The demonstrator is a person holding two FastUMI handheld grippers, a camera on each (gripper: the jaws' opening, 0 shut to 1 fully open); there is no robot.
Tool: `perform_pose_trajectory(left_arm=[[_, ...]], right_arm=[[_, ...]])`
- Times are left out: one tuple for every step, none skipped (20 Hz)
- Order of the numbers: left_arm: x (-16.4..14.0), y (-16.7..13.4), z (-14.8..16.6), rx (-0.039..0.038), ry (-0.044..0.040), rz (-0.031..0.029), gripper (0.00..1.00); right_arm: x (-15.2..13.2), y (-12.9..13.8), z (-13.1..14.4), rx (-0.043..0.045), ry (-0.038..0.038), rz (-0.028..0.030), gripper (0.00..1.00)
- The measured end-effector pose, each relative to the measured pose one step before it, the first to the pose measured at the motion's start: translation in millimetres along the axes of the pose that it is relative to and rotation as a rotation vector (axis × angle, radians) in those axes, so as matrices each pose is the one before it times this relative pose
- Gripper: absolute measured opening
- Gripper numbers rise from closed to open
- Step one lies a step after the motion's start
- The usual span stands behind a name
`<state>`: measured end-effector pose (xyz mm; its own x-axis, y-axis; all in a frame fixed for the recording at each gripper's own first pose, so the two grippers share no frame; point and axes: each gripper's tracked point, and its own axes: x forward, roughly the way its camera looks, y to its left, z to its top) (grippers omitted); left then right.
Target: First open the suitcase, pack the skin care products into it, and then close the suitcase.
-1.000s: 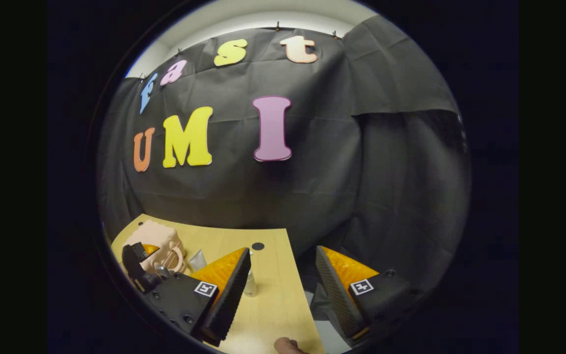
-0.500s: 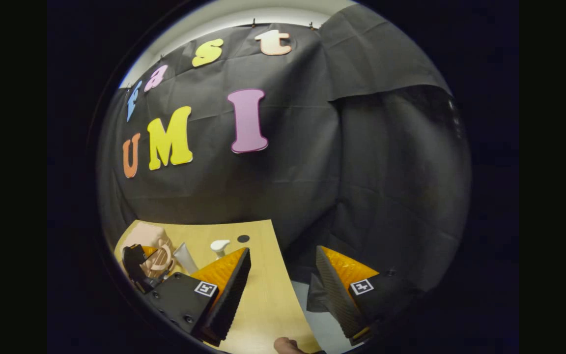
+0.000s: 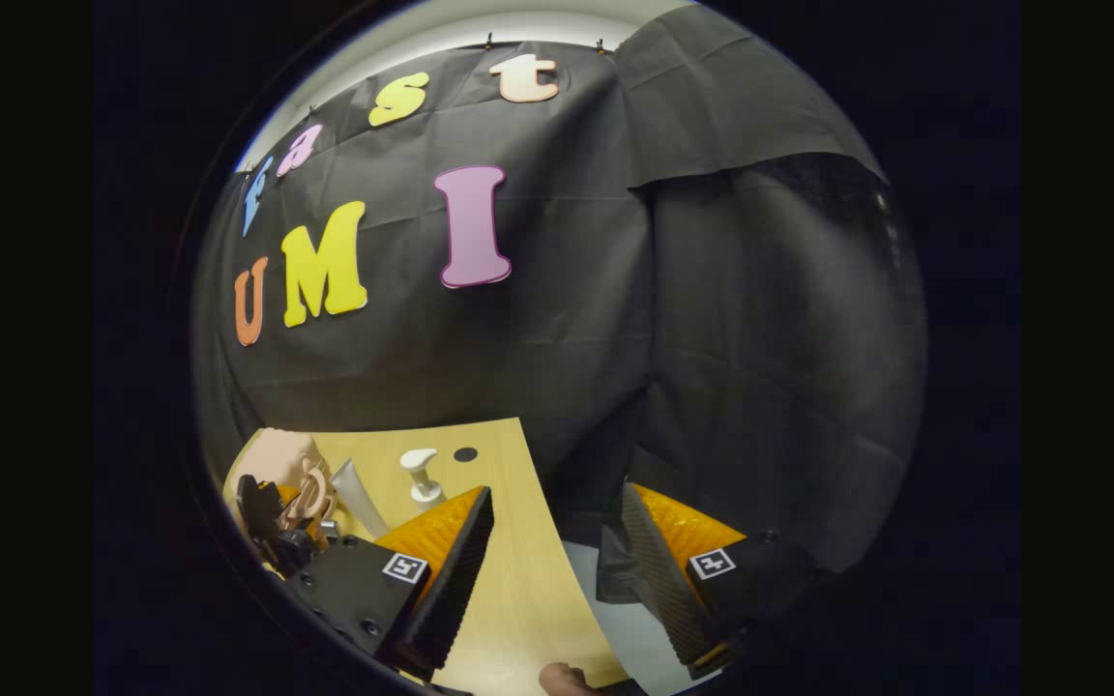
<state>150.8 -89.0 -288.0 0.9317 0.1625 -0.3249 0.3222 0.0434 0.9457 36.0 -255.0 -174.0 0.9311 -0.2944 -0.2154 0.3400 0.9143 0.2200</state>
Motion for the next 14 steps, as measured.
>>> perform_pose_trajectory(left_arm=[[2.19,-4.20,-1.80,0.01158,0.00278,-0.01975,0.43],[-0.77,0.17,-0.36,0.01193,0.00208,0.00440,0.35],[-2.87,3.93,-1.10,0.00509,-0.00638,0.00551,0.22],[-0.02,1.27,-0.25,-0.00286,0.00626,0.00202,0.17],[-1.89,2.55,-3.46,0.00045,0.00073,0.00974,0.14],[-2.04,5.66,-0.70,-0.01341,0.00241,0.01295,0.13],[-0.85,3.77,-4.06,-0.02178,-0.00217,0.00706,0.09],[-2.13,5.52,-4.31,-0.02874,0.00332,0.00631,0.07],[-3.47,7.38,-0.57,-0.02403,-0.01721,0.00912,0.01],[-3.50,9.68,-0.66,-0.02543,-0.01379,0.01594,0.03],[-4.18,9.47,-4.02,-0.02023,-0.00906,0.01361,0.03],[-1.83,10.57,-2.77,-0.02047,-0.01034,0.00874,0.03],[-2.62,11.12,-5.07,-0.02476,-0.00478,0.01025,0.00],[-3.53,9.97,-3.78,-0.03052,-0.01071,0.00318,0.03]], right_arm=[[-2.89,0.29,-0.10,-0.00041,-0.00126,-0.00310,0.79],[-2.31,1.67,-2.59,-0.00278,-0.00012,-0.00065,0.79],[-2.78,2.38,-0.16,-0.00683,0.00147,0.00070,0.79],[-3.30,2.86,-2.34,-0.00992,-0.00044,0.00271,0.80],[-3.31,3.71,-0.28,-0.01159,-0.00216,0.00186,0.80],[-3.03,3.05,1.01,-0.01036,-0.00767,0.00059,0.80],[-3.99,4.34,3.15,-0.00696,-0.00884,0.00219,0.79],[-2.92,5.86,2.17,-0.00707,-0.00561,0.00108,0.80],[-3.45,5.78,1.33,-0.00693,-0.00254,0.00040,0.79],[-2.18,7.54,0.32,-0.00618,-0.00229,0.00232,0.79],[-2.58,7.86,0.98,-0.00563,0.00163,0.00025,0.78],[-2.91,7.27,0.81,-0.00456,-0.00044,0.00013,0.79],[-4.09,8.14,4.32,-0.00400,-0.00835,-0.00104,0.80],[-4.82,8.62,4.97,-0.00421,-0.01235,-0.00013,0.80]])
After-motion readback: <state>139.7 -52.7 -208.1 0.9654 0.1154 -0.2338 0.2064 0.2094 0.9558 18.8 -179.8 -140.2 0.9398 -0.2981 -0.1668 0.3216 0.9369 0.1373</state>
